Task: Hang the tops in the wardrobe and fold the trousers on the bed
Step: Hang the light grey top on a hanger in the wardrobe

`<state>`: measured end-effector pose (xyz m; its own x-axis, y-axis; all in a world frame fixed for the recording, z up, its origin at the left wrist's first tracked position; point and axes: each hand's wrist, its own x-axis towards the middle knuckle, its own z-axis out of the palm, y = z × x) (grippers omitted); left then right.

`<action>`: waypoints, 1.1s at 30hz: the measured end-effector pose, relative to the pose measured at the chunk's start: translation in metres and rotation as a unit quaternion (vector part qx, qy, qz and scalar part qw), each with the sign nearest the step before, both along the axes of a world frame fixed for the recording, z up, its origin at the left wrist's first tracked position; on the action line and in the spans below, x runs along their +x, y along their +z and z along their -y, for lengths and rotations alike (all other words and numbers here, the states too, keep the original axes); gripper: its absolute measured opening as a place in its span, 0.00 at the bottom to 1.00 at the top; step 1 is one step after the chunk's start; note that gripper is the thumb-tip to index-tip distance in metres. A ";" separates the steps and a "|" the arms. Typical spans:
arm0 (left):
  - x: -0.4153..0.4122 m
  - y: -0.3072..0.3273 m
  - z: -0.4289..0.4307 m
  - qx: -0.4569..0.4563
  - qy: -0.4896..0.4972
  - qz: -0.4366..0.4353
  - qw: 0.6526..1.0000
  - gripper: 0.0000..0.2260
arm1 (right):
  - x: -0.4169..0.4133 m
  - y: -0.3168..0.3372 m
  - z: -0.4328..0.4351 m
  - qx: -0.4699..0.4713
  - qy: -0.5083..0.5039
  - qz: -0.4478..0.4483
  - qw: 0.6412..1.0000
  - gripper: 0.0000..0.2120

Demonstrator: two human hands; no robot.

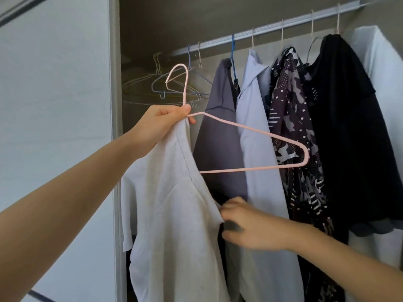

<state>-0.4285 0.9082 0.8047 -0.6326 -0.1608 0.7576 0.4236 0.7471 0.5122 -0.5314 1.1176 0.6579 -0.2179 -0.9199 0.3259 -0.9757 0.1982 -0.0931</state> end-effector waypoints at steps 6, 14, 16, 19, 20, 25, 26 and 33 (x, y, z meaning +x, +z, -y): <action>0.009 -0.004 0.019 0.021 0.026 -0.001 0.999 0.14 | -0.004 0.007 -0.045 0.025 -0.016 -0.172 0.985 0.08; -0.004 -0.004 0.015 -0.002 0.038 0.003 0.999 0.15 | -0.015 0.046 -0.102 -0.154 -0.026 -0.102 0.982 0.04; -0.010 -0.005 0.013 -0.033 0.044 0.013 0.998 0.15 | -0.019 0.051 -0.114 -0.181 -0.030 -0.105 0.977 0.05; -0.017 -0.007 0.005 -0.066 0.053 0.019 0.996 0.17 | -0.024 0.058 -0.125 -0.204 -0.048 -0.113 0.971 0.06; -0.018 -0.007 0.001 -0.073 0.053 0.022 0.996 0.17 | -0.025 0.060 -0.128 -0.211 -0.054 -0.113 0.970 0.07; -0.021 -0.005 -0.033 -0.101 0.051 0.017 0.993 0.16 | -0.022 0.074 -0.120 -0.243 -0.074 -0.123 0.959 0.07; -0.022 -0.004 -0.042 -0.105 0.051 0.012 0.993 0.15 | -0.020 0.078 -0.115 -0.252 -0.075 -0.123 0.957 0.08; -0.032 0.004 -0.088 -0.150 0.070 -0.030 0.986 0.17 | -0.003 0.099 -0.074 -0.336 -0.070 -0.112 0.933 0.07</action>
<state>-0.4607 0.9963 0.8089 -0.5722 -0.0074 0.8201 0.3278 0.9146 0.2369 -0.5344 1.1917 0.7569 -0.1785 -0.4593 0.8702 -0.9545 0.2956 -0.0398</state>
